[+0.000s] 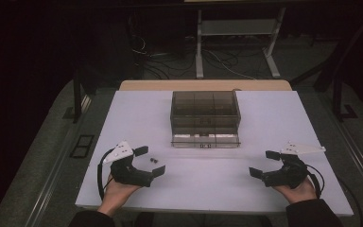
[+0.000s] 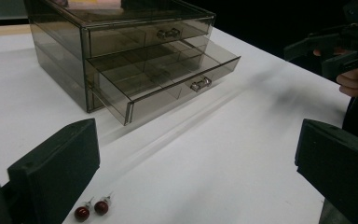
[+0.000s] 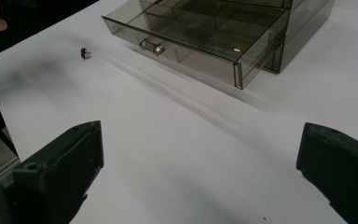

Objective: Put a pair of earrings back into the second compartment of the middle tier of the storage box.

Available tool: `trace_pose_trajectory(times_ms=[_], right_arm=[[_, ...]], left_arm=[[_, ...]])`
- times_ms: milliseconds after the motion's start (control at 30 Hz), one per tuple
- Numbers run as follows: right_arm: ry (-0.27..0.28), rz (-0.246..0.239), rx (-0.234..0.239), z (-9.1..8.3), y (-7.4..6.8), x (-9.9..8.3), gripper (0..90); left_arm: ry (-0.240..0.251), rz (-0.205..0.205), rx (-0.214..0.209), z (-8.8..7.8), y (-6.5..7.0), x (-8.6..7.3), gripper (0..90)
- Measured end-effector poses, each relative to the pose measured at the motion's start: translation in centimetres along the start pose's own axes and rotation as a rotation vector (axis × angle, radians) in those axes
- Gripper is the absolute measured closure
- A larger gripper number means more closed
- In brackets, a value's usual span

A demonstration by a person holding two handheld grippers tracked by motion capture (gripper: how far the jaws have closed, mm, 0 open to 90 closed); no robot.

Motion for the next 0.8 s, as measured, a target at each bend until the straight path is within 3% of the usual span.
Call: trace_pose_trajectory(times_ms=[400, 633, 800], right_arm=[[-0.005, -0.009, 0.0, 0.1, 0.1, -0.1, 0.1], [-0.01, -0.008, 0.0, 0.1, 0.1, -0.1, 0.1], [-0.013, -0.01, 0.0, 0.1, 0.1, -0.1, 0.1]], left_arm=[[-0.047, -0.014, 0.019, -0.9, -2.3, 1.3, 0.0], [-0.107, -0.013, 0.04, -0.8, -4.0, 1.5, 0.0], [-0.105, -0.02, 0.04, -0.9, -4.6, 1.6, 0.0]])
Point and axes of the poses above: each handheld gripper's, and its own axes: z roughly forward along the jaws, x roughly out of its top, y roughly to its right, the point moved 6 cm from there along z, roughly forward along the jaws, and after that the axes turned 4 degrees about -x, right-handed, at the moved point
